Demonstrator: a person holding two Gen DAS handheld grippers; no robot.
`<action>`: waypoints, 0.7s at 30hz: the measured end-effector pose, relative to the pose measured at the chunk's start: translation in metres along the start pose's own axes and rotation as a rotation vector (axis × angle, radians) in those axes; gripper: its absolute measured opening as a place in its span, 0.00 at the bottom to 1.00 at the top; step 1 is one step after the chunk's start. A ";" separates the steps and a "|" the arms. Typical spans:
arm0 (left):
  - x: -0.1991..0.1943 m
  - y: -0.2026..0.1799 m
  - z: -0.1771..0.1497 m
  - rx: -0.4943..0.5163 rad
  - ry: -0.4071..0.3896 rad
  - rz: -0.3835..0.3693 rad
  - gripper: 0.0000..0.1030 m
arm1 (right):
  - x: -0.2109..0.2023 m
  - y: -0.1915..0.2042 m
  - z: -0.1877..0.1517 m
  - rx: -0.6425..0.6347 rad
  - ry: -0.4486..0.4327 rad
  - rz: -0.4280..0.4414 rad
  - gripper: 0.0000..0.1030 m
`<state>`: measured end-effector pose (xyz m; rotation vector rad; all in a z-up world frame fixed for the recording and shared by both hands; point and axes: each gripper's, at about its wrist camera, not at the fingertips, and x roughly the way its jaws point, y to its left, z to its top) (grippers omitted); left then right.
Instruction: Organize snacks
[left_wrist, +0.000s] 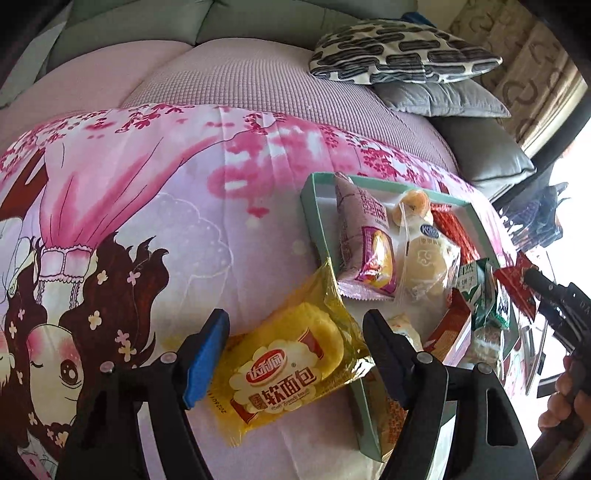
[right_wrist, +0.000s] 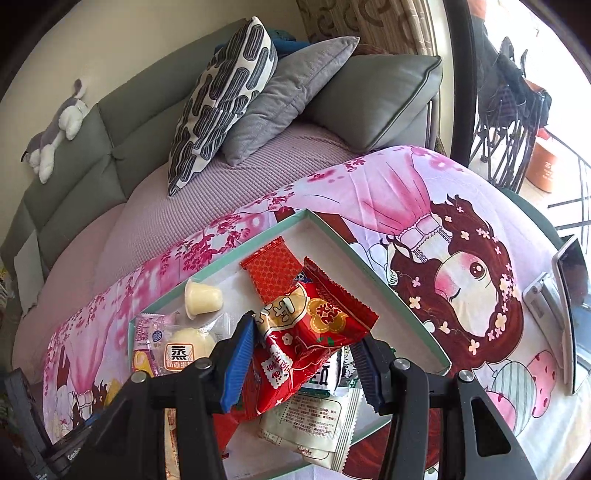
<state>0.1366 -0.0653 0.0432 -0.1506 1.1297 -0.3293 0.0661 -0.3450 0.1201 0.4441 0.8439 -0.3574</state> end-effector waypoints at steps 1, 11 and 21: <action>0.002 -0.003 -0.001 0.022 0.010 0.003 0.73 | 0.001 -0.002 0.000 0.003 0.002 -0.002 0.53; 0.010 -0.011 -0.010 0.050 0.025 0.005 0.45 | 0.005 -0.017 0.000 0.029 0.017 0.025 0.53; -0.007 -0.027 -0.009 0.101 -0.021 0.046 0.23 | 0.006 -0.022 0.001 0.047 0.021 0.054 0.53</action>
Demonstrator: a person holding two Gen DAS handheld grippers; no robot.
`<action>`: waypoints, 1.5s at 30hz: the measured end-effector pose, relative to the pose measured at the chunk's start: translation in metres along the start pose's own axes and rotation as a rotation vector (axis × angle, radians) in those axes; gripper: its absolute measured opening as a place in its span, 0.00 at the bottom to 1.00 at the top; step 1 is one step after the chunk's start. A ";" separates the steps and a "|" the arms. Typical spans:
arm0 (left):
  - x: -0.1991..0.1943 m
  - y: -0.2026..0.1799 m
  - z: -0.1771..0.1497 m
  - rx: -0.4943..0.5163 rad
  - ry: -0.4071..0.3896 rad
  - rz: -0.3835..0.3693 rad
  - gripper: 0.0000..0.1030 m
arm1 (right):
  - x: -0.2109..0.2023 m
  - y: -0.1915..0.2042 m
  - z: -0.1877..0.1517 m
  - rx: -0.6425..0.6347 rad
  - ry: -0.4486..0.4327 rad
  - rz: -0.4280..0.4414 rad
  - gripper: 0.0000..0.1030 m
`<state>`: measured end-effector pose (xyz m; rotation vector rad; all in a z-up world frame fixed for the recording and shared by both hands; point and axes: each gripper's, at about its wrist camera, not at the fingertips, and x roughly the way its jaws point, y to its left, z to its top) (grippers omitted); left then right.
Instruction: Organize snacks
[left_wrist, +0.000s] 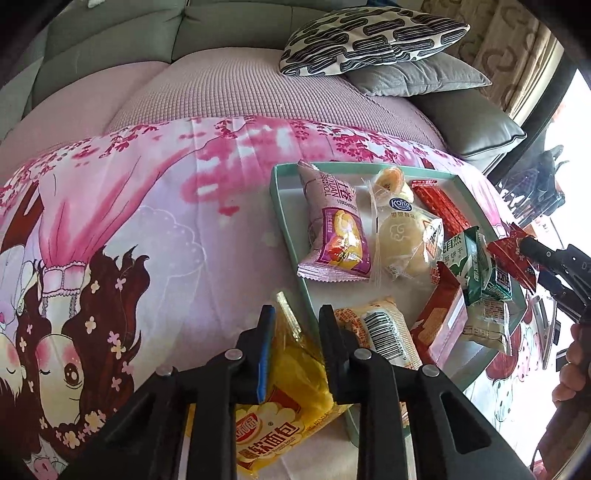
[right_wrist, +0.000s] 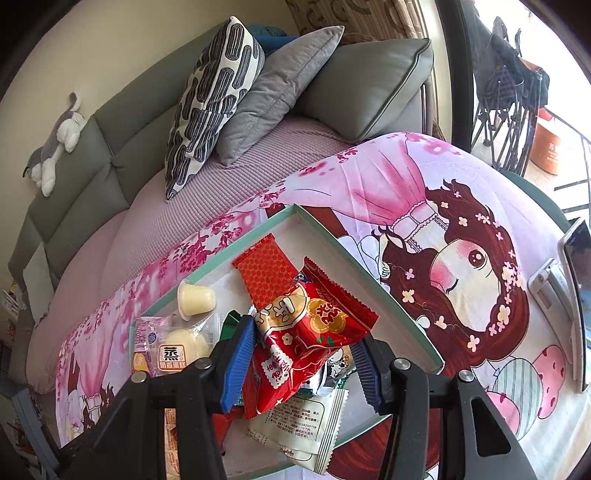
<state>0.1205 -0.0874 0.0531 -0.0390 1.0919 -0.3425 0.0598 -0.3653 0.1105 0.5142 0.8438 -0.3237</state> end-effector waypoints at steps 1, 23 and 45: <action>-0.005 0.000 0.000 0.000 -0.008 0.005 0.21 | 0.000 -0.001 0.000 0.003 0.000 0.002 0.53; -0.052 -0.110 0.069 0.111 -0.182 -0.229 0.07 | 0.009 -0.001 0.001 -0.016 0.001 0.049 0.53; -0.023 -0.077 0.049 -0.030 -0.142 -0.070 0.66 | 0.030 0.015 -0.008 -0.132 0.050 0.039 0.65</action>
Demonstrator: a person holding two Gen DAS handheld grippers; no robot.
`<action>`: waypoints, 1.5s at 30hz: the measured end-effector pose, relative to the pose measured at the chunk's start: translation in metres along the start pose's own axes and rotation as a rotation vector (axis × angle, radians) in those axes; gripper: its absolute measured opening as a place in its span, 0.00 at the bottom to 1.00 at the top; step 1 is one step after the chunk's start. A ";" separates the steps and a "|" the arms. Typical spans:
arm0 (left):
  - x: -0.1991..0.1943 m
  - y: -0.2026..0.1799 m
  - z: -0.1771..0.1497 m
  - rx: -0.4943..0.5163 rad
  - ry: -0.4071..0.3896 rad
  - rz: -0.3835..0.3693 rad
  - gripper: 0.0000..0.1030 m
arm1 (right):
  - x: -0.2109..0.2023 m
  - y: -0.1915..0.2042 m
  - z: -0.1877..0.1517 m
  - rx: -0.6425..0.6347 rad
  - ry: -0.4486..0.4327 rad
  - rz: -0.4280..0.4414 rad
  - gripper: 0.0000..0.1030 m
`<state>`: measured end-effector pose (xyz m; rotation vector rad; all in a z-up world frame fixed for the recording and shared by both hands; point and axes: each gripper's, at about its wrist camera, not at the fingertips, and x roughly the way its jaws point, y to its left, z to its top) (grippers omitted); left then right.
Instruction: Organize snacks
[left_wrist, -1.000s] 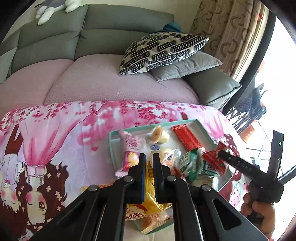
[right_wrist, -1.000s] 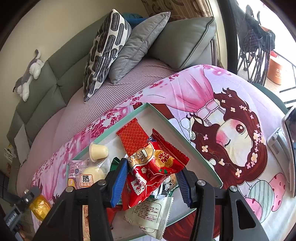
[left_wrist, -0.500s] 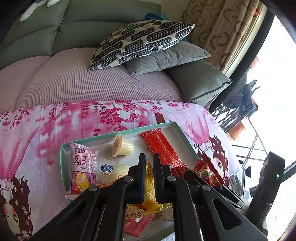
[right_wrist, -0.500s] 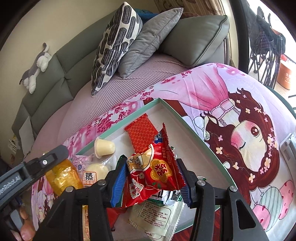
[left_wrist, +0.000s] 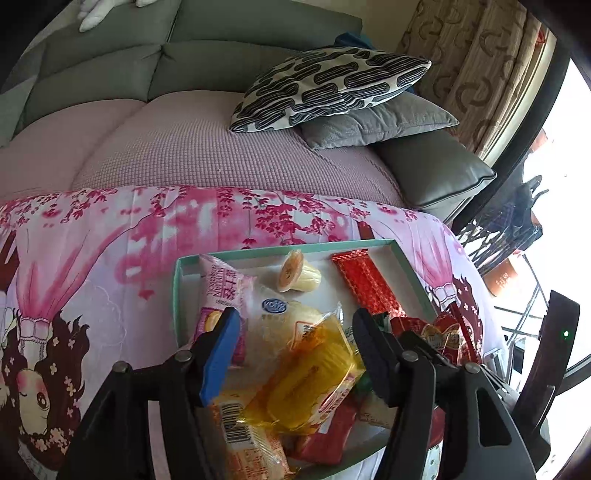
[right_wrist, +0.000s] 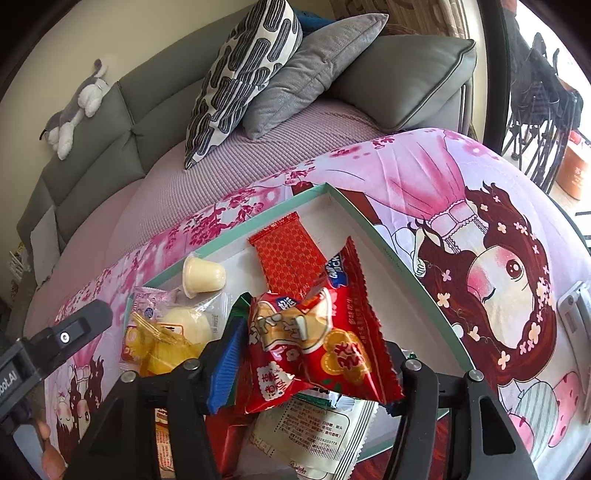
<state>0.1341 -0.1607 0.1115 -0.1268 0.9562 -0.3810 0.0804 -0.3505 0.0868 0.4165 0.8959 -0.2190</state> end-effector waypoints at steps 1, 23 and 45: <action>-0.002 0.004 -0.004 -0.004 -0.001 0.022 0.73 | 0.000 0.000 0.000 -0.003 0.002 -0.002 0.70; -0.022 0.065 -0.082 -0.016 -0.005 0.449 0.97 | -0.040 0.048 -0.042 -0.213 -0.088 -0.089 1.00; -0.050 0.087 -0.134 -0.075 0.072 0.530 0.97 | -0.057 0.071 -0.121 -0.314 -0.017 -0.066 1.00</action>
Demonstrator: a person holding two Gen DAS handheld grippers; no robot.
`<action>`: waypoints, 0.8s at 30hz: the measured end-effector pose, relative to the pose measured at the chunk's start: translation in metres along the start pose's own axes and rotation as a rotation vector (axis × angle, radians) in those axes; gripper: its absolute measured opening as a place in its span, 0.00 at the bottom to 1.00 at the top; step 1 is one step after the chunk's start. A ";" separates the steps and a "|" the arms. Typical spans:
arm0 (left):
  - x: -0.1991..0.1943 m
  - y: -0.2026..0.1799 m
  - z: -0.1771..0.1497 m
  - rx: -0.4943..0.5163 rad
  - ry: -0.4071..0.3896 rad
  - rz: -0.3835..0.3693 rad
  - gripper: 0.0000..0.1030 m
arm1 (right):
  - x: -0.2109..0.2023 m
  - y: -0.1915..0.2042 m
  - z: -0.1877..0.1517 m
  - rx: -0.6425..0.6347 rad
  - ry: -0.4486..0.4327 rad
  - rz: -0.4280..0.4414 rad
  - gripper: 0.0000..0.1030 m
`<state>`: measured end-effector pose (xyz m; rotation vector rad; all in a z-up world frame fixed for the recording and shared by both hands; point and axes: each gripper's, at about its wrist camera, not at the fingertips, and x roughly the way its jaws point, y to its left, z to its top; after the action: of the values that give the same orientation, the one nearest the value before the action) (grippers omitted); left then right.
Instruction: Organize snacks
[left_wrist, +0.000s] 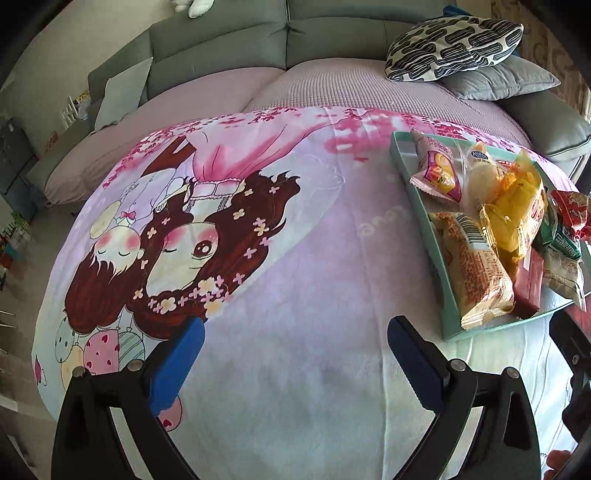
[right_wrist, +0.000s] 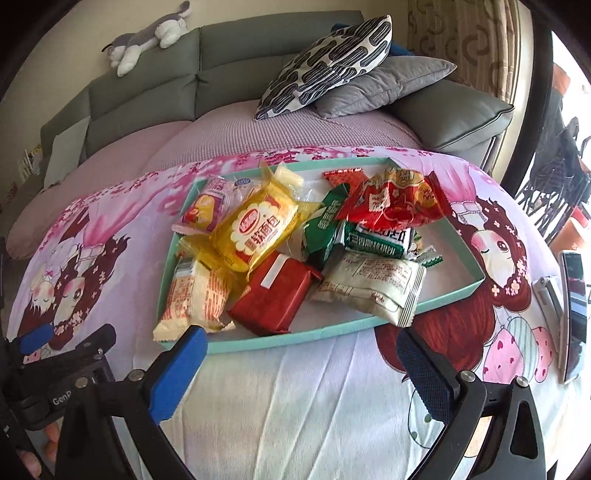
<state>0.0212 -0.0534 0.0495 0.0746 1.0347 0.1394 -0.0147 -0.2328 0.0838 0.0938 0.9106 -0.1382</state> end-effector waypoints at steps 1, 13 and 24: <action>0.001 0.002 -0.002 -0.001 0.006 0.002 0.97 | 0.002 0.001 -0.003 -0.003 0.009 0.001 1.00; 0.011 0.004 -0.008 0.013 0.041 -0.022 0.97 | 0.013 0.005 -0.006 -0.023 0.034 -0.001 1.00; 0.021 0.007 -0.005 -0.006 0.036 -0.059 0.97 | 0.019 0.007 -0.007 -0.040 0.041 -0.013 1.00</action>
<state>0.0267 -0.0429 0.0298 0.0365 1.0712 0.0908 -0.0075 -0.2261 0.0642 0.0542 0.9549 -0.1304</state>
